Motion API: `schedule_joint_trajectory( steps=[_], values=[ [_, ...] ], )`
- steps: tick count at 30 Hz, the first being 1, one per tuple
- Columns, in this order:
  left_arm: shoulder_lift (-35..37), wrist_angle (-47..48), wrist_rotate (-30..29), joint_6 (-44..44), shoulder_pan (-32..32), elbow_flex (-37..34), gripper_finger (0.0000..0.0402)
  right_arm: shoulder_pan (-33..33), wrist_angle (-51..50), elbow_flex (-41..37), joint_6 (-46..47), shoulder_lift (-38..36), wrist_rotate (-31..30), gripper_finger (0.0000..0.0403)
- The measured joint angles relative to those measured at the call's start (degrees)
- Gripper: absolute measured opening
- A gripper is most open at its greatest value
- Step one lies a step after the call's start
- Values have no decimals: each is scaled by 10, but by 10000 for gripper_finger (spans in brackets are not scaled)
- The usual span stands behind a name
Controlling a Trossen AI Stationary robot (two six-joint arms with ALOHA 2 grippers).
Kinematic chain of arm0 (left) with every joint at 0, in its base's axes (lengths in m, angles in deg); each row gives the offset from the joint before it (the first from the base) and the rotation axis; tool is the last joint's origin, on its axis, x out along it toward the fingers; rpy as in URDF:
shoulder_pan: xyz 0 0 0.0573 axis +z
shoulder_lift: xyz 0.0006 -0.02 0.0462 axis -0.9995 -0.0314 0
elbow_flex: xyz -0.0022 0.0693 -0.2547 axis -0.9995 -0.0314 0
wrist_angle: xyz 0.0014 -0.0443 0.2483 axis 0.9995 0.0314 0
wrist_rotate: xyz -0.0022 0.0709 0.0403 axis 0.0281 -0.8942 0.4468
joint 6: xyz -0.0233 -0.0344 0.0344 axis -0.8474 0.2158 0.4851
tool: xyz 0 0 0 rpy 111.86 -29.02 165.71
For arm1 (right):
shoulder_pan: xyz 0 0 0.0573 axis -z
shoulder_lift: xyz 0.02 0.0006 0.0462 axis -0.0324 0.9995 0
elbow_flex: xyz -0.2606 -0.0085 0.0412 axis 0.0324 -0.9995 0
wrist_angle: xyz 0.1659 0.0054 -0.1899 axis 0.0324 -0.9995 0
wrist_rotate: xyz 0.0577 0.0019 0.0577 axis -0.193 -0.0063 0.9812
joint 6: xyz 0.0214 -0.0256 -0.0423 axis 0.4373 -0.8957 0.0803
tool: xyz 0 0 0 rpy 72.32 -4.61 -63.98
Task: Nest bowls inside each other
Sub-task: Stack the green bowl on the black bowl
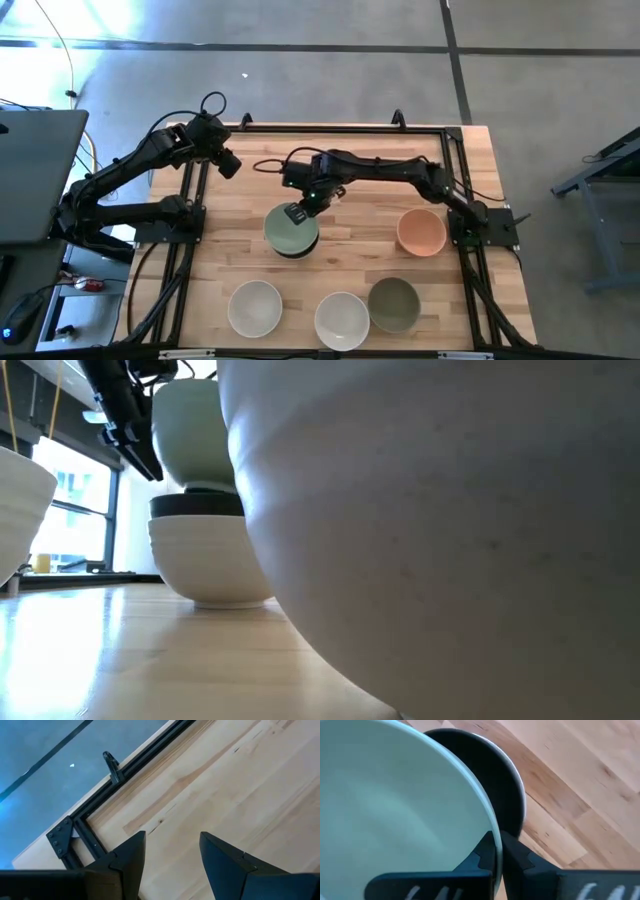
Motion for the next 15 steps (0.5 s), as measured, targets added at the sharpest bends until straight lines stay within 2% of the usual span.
schedule_joint_trajectory(
  steps=[15],
  values=[
    [0, -2, 5, 9, 0, 0, 177, 1, -7, 0, -21, 11, -3, 0]
  ],
)
